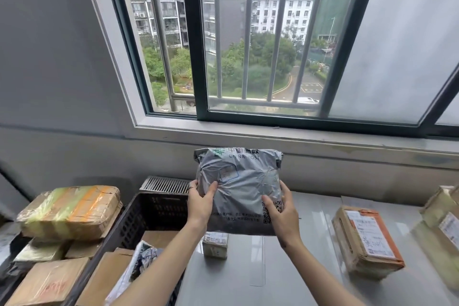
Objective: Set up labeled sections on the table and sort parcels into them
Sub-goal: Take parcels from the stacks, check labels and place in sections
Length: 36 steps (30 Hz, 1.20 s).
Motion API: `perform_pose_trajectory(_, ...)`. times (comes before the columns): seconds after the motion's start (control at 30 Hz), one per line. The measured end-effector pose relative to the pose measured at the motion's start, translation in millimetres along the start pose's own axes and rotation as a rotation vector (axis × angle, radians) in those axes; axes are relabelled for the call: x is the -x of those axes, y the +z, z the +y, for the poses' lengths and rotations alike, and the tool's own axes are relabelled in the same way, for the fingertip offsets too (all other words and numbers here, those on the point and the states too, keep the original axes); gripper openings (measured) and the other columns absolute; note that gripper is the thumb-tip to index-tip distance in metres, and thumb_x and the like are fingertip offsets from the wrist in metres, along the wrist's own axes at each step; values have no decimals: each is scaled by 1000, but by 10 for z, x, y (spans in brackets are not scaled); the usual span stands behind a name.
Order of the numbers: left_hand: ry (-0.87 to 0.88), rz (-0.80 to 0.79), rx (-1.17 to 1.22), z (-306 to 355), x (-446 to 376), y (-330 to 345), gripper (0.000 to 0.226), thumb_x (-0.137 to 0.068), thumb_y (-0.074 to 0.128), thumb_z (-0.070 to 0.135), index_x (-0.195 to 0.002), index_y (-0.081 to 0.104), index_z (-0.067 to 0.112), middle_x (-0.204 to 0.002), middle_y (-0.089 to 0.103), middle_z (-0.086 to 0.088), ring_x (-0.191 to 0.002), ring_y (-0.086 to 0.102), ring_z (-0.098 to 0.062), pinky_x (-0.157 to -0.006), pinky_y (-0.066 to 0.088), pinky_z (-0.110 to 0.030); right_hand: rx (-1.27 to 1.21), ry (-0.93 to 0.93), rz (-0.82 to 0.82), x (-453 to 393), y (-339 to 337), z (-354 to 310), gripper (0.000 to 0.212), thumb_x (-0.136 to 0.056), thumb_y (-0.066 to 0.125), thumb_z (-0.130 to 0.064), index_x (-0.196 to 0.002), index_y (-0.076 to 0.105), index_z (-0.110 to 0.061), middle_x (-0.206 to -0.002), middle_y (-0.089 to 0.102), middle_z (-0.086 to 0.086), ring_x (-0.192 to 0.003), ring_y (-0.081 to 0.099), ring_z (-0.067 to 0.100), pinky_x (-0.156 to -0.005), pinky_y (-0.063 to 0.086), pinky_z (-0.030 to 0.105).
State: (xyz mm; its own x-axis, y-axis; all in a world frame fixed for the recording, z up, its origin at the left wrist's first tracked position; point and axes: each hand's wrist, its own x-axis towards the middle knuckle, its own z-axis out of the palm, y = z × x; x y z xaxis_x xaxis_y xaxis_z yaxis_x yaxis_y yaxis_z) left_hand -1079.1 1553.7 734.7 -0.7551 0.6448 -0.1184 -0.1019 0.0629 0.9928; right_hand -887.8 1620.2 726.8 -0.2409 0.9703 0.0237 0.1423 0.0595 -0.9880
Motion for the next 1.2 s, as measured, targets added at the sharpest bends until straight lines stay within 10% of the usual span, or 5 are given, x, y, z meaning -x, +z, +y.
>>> perform_pose_trajectory(0.2, 38, -16, -34, -103, -57, -12, 23, -90, 68, 21, -108, 55, 14, -100, 67, 4, -97, 64, -16, -85, 49, -28, -6, 27, 29, -17, 93, 106, 57, -90, 69, -21, -141, 44, -25, -117, 58, -16, -99, 53, -15, -76, 38, -1)
perform_pose_trajectory(0.4, -71, -75, -138, -309, -243, -91, 30, -85, 74, 34, -106, 60, 19, -106, 70, -3, -98, 67, -18, -91, 54, -36, 9, 77, 35, -86, 186, 269, 58, -90, 69, -23, -142, 44, -21, -119, 59, -7, -108, 55, 8, -91, 39, 21)
perform_pose_trajectory(0.57, -158, -35, -277, -603, -364, -167, 82, -65, 82, 56, -121, 54, 4, -114, 64, -5, -102, 64, -18, -92, 54, -36, 52, 161, 14, -127, 347, 539, 55, -90, 69, -22, -139, 47, -18, -123, 65, 1, -106, 58, 12, -88, 41, 23)
perform_pose_trajectory(0.77, -229, -42, -415, -892, -400, -108, 64, -80, 79, 24, -117, 31, 5, -112, 37, -4, -104, 44, -16, -87, 36, -23, 103, 280, -6, -186, 571, 906, 60, -93, 65, -24, -146, 38, -16, -138, 55, 6, -124, 53, 23, -91, 37, 23)
perform_pose_trajectory(1.2, -274, 18, -551, -1392, -657, -299, 90, -73, 78, 51, -137, 31, 8, -135, 51, -14, -119, 54, -32, -98, 47, -43, 116, 415, -50, -281, 1013, 1369, 60, -91, 66, -24, -145, 39, -16, -131, 59, 5, -107, 53, 14, -90, 38, 23)
